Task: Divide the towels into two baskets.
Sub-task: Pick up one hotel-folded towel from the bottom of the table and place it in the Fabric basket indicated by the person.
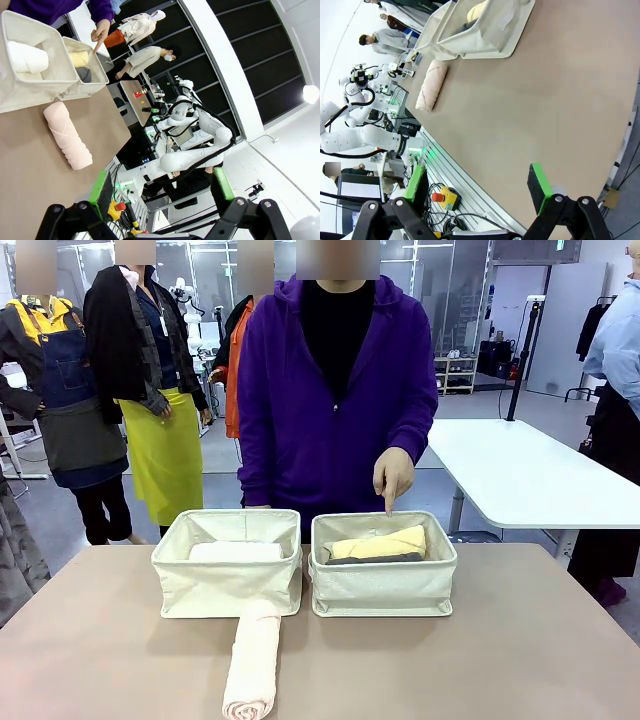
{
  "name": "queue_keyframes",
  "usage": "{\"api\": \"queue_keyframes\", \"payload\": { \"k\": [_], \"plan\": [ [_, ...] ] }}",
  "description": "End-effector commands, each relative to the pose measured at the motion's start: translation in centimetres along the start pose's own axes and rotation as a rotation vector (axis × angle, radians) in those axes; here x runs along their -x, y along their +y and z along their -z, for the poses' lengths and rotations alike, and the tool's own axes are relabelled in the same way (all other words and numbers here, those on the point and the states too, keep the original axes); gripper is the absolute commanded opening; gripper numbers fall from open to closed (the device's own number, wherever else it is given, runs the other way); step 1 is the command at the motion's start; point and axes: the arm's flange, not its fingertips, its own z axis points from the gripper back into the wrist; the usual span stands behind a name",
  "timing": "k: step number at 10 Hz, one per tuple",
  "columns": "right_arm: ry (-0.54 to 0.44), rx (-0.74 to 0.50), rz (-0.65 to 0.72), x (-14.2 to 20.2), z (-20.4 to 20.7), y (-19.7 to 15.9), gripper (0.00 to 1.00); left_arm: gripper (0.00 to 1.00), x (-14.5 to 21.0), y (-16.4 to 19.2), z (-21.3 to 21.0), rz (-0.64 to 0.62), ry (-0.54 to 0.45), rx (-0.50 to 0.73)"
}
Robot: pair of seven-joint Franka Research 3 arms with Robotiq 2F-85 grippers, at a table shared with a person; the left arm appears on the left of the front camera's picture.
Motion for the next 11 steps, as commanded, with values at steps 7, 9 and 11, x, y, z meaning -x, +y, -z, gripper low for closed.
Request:
{"api": "queue_keyframes", "payload": {
  "k": [7, 9, 11],
  "plan": [
    [-0.003, -0.009, -0.009, 0.1, 0.0, 0.3, 1.00, 1.00, -0.7, 3.3, 4.6, -0.103, 0.207, 0.033],
    [-0.003, -0.009, -0.009, 0.1, 0.0, 0.3, 1.00, 1.00, -0.7, 4.2, 9.0, -0.187, 0.331, -0.077],
    [-0.003, -0.009, -0.009, 0.1, 0.0, 0.3, 1.00, 1.00, -0.9, 4.7, 13.5, -0.201, 0.442, -0.116]
  ]
}}
